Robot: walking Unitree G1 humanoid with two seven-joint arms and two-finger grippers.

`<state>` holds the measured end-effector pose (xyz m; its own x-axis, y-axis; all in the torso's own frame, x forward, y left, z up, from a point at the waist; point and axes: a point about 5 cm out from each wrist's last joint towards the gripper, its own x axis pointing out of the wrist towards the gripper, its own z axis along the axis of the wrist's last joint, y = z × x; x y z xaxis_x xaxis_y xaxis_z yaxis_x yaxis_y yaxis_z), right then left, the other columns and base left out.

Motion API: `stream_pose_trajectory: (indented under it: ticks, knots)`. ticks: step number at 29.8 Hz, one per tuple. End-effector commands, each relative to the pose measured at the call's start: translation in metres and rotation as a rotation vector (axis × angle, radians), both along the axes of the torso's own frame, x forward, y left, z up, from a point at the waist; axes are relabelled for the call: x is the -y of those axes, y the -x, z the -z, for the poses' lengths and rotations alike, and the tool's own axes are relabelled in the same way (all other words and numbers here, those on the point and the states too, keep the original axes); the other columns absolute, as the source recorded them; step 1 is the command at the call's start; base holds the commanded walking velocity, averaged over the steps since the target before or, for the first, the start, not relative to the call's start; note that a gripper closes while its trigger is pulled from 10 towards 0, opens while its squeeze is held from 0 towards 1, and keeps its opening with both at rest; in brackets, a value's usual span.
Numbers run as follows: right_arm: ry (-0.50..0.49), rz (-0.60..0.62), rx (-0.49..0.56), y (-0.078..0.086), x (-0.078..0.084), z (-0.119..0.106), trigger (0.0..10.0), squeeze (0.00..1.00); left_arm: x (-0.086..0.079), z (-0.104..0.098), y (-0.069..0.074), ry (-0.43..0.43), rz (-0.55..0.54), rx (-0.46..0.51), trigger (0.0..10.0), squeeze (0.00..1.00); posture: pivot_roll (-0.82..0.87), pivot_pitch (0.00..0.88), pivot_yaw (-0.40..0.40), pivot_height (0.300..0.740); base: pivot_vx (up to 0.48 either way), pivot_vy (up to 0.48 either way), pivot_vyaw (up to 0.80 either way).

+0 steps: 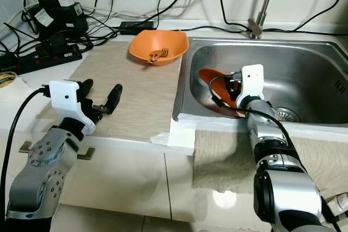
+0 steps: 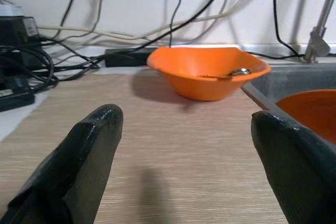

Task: Kitchen organization

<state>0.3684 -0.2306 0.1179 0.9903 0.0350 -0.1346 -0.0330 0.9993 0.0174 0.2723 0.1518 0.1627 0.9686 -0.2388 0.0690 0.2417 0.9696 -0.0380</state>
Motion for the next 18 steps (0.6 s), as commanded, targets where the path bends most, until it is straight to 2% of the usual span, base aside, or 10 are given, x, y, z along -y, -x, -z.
stream_pose_trajectory:
  ticks: [1, 4, 6, 8, 13, 18]
  knots:
    - [-0.072, 0.019, -0.135, 0.014, -0.004, 0.033, 10.0, 0.00, -0.003, 0.001, -0.002, -0.014, -0.005, -0.014, 10.0, 0.00, 0.02, 0.000, 0.109, 0.736, 0.000, 0.000, 0.00]
    - [-0.108, 0.059, -0.130, 0.013, 0.002, 0.031, 10.0, 0.00, -0.004, 0.000, -0.003, -0.021, -0.003, -0.012, 10.0, 0.00, 0.03, 0.000, 0.111, 0.736, 0.000, 0.000, 0.00]
    - [-0.187, 0.100, -0.122, 0.013, 0.006, 0.029, 10.0, 0.00, -0.005, 0.000, -0.003, -0.026, -0.001, -0.010, 10.0, 0.00, 0.03, 0.000, 0.113, 0.736, 0.000, 0.000, 0.00]
    - [-0.187, 0.100, -0.122, 0.013, 0.006, 0.029, 10.0, 0.00, -0.005, 0.000, -0.003, -0.026, -0.001, -0.010, 10.0, 0.00, 0.03, 0.000, 0.113, 0.736, 0.000, 0.000, 0.00]
    - [-0.329, 0.191, -0.082, 0.011, 0.018, 0.021, 10.0, 0.00, -0.005, -0.001, -0.003, -0.035, 0.007, -0.008, 10.0, 0.00, 0.03, 0.000, 0.119, 0.736, 0.000, 0.000, 0.00]
    - [-0.385, 0.236, -0.072, 0.011, 0.026, 0.018, 10.0, 0.00, -0.005, -0.001, -0.004, -0.038, 0.011, -0.005, 10.0, 0.00, 0.03, 0.000, 0.118, 0.736, 0.000, 0.000, 0.00]
